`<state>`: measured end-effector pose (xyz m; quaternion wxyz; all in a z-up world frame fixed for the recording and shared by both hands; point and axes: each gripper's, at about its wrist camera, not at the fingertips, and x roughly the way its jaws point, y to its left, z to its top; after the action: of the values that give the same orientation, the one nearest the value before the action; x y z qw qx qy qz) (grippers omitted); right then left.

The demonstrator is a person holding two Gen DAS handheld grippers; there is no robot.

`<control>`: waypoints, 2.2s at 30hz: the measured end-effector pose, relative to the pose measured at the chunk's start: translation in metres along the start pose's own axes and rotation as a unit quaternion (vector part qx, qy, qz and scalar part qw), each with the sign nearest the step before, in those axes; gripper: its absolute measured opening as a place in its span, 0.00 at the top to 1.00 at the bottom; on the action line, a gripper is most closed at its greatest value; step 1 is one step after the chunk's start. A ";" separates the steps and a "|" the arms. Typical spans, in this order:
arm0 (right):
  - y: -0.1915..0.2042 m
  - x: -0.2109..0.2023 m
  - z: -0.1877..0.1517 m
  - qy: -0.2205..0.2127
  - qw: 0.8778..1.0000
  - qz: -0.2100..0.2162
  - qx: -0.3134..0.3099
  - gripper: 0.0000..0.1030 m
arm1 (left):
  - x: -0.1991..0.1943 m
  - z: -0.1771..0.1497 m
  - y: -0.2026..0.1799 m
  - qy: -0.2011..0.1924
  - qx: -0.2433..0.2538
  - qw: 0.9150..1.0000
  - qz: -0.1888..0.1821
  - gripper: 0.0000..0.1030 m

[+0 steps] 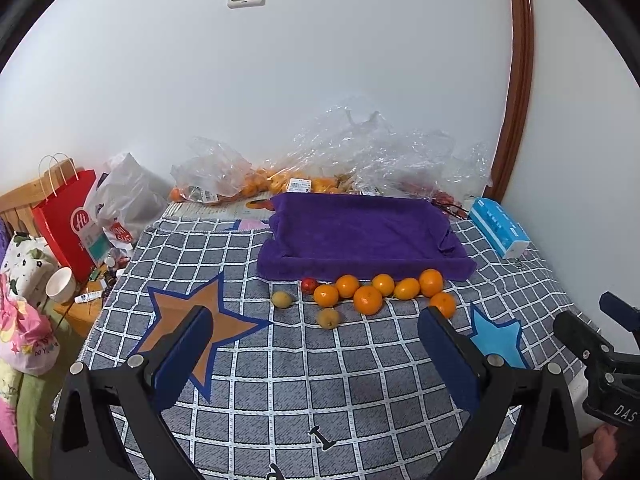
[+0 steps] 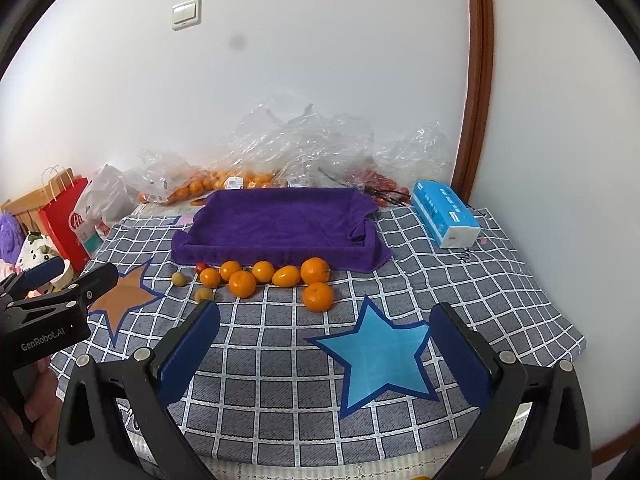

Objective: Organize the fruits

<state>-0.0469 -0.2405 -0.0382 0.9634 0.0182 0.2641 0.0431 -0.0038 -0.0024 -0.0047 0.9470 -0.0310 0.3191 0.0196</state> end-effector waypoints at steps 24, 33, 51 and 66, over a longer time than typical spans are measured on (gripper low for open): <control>0.001 -0.005 -0.002 -0.004 1.000 0.002 0.002 0.00 | -0.008 -0.004 -0.006 -0.010 0.008 1.000 0.000 0.00; 0.000 -0.005 -0.002 -0.004 1.000 0.003 0.003 0.00 | -0.009 -0.004 -0.007 -0.012 0.008 1.000 -0.001 0.00; 0.003 -0.006 -0.002 -0.008 1.000 0.006 0.000 0.00 | -0.010 -0.001 -0.010 -0.015 0.009 1.000 -0.003 0.00; 0.004 0.052 -0.001 0.030 0.999 0.012 0.013 0.00 | 0.025 0.001 0.001 0.006 0.005 1.000 -0.006 0.00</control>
<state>-0.0029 -0.2320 -0.0651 0.9542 0.0327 0.2929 0.0514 0.0160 -0.0008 -0.0191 0.9454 -0.0278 0.3245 0.0122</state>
